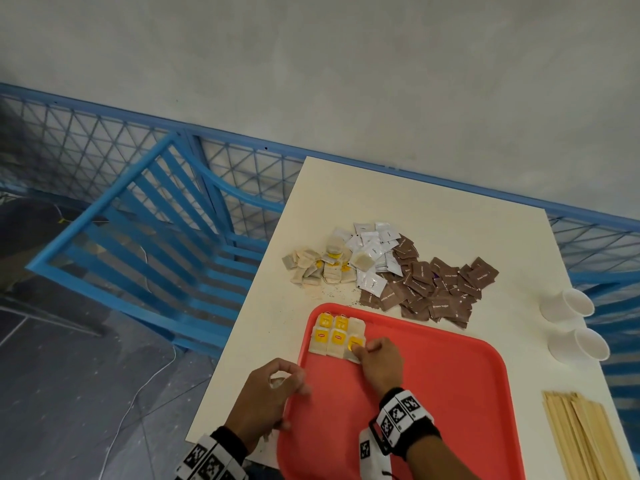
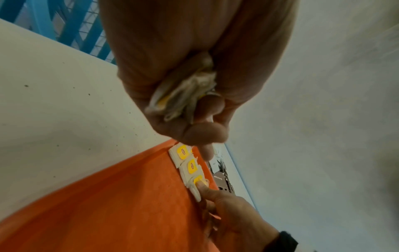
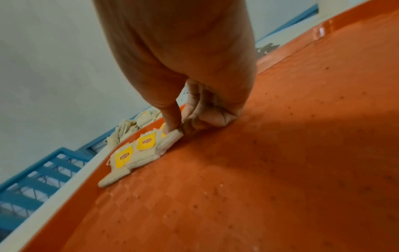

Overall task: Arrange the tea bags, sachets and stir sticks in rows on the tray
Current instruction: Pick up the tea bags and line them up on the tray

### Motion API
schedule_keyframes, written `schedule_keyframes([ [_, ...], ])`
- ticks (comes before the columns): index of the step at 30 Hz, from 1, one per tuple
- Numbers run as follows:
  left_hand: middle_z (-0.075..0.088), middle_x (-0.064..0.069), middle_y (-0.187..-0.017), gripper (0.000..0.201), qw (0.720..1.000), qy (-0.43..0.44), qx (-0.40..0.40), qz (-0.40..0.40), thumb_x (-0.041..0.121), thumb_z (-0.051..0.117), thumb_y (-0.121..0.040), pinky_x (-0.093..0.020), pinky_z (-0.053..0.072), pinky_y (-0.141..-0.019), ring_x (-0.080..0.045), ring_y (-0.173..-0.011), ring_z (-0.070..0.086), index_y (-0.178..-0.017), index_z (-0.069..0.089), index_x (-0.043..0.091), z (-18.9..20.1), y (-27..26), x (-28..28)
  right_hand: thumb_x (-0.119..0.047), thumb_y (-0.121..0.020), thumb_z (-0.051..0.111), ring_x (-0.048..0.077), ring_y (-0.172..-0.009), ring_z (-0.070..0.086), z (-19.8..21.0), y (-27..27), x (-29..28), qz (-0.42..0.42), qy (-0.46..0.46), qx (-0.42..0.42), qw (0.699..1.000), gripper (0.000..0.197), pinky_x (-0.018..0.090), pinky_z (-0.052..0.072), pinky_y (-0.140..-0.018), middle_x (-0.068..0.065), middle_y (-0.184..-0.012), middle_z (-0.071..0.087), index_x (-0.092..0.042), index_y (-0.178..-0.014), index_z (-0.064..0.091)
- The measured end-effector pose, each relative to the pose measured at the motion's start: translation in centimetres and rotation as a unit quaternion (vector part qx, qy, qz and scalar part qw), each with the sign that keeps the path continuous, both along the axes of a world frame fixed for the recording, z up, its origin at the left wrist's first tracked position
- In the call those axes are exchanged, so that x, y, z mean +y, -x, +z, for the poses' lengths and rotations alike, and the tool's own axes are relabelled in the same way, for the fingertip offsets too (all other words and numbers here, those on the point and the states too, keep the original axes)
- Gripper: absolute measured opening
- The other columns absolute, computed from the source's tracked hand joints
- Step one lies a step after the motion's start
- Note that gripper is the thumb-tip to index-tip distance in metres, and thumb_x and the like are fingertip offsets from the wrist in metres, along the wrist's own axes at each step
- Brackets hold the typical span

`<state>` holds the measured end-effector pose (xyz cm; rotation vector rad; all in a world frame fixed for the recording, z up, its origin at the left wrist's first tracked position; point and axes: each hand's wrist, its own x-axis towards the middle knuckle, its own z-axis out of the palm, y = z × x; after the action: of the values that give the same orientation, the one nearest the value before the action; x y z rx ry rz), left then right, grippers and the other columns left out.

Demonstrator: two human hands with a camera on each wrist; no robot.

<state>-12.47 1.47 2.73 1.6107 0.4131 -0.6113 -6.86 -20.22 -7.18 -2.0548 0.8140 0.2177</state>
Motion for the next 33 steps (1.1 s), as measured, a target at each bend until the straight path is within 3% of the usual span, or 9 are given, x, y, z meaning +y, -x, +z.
schedule_keyframes([
  [4,0.077,-0.011,-0.093,0.037,0.997,0.06,0.029,0.034,0.035,0.055,-0.099,-0.024,0.044,-0.041,-0.012,-0.039,0.038,-0.107,0.061,0.0,0.7,-0.7,-0.2,-0.023,-0.078,0.08,0.014,-0.065,0.047,0.1,0.3,-0.2,0.03,0.014,-0.002,0.999,0.034,0.029,0.036,-0.057,-0.002,-0.072,0.056,-0.016,-0.077,0.047],
  [9,0.073,-0.017,-0.094,0.048,0.964,0.214,0.115,0.105,0.047,0.048,-0.099,-0.026,0.049,-0.044,-0.012,-0.038,0.045,-0.108,0.061,0.001,1.4,-2.0,-1.1,-0.026,-0.081,0.077,0.014,-0.065,0.049,4.1,0.2,-0.3,0.082,-0.003,-0.079,0.994,0.031,0.022,0.035,-0.055,-0.006,-0.065,0.053,-0.017,-0.071,0.049],
  [12,0.072,-0.018,-0.086,0.049,0.933,0.299,0.153,0.13,0.049,0.05,-0.096,-0.028,0.053,-0.045,-0.017,-0.045,0.057,-0.104,0.063,0.002,2.1,-2.9,-2.3,-0.021,-0.083,0.077,0.003,-0.056,0.045,9.8,1.8,-0.1,0.216,-0.063,-0.164,0.96,0.02,0.016,0.036,-0.054,-0.01,-0.061,0.053,-0.019,-0.073,0.06],
  [15,0.07,-0.018,-0.082,0.051,0.913,0.349,0.17,0.129,0.048,0.048,-0.097,-0.029,0.056,-0.046,-0.021,-0.054,0.065,-0.099,0.064,0.0,2.8,-3.5,-3.9,-0.022,-0.083,0.077,0.003,-0.058,0.049,14.3,3.7,-0.1,0.334,-0.059,-0.209,0.917,0.01,0.013,0.037,-0.056,-0.015,-0.063,0.055,-0.021,-0.08,0.067],
  [18,0.066,-0.014,-0.076,0.058,0.909,0.366,0.181,0.088,0.054,0.047,-0.096,-0.026,0.054,-0.044,-0.019,-0.05,0.064,-0.094,0.071,0.001,3.2,-3.5,-5.5,-0.03,-0.083,0.072,-0.001,-0.073,0.05,15.4,4.0,-0.5,0.375,0.039,-0.259,0.89,0.007,0.012,0.035,-0.066,-0.015,-0.077,0.053,-0.029,-0.089,0.067],
  [21,0.059,-0.013,-0.064,0.061,0.935,0.313,0.159,0.057,0.055,0.046,-0.095,-0.022,0.046,-0.036,-0.02,-0.044,0.061,-0.084,0.077,0.004,3.2,-2.9,-6.6,-0.04,-0.085,0.064,-0.003,-0.086,0.042,15.0,3.5,-1.0,0.413,0.091,-0.209,0.882,0.024,0.014,0.034,-0.075,-0.011,-0.092,0.05,-0.034,-0.109,0.065],
  [24,0.054,-0.014,-0.058,0.06,0.95,0.274,0.141,0.056,0.052,0.046,-0.096,-0.02,0.042,-0.032,-0.018,-0.037,0.056,-0.077,0.075,0.003,3.6,-2.3,-7.1,-0.042,-0.084,0.065,0.005,-0.091,0.045,15.2,3.6,-1.0,0.435,0.084,-0.173,0.88,0.018,0.02,0.038,-0.079,-0.009,-0.093,0.048,-0.032,-0.099,0.067],
  [28,0.054,-0.012,-0.056,0.06,0.95,0.27,0.145,0.061,0.056,0.042,-0.096,-0.019,0.04,-0.03,-0.018,-0.035,0.055,-0.085,0.071,0.004,4.0,-2.1,-6.9,-0.033,-0.081,0.077,0.002,-0.079,0.048,16.0,3.6,-1.0,0.405,0.003,-0.174,0.898,0.013,0.019,0.037,-0.071,-0.009,-0.086,0.054,-0.028,-0.076,0.066],
  [33,0.066,-0.014,-0.075,0.067,0.923,0.345,0.164,0.044,0.067,0.041,-0.091,-0.015,0.035,-0.032,-0.015,-0.04,0.057,-0.089,0.076,0.01,4.3,-2.6,-5.9,-0.029,-0.072,0.085,0.009,-0.065,0.051,17.7,3.0,-2.8,0.294,-0.29,-0.162,0.896,0.017,0.02,0.04,-0.062,-0.004,-0.071,0.062,-0.019,-0.076,0.072],
])
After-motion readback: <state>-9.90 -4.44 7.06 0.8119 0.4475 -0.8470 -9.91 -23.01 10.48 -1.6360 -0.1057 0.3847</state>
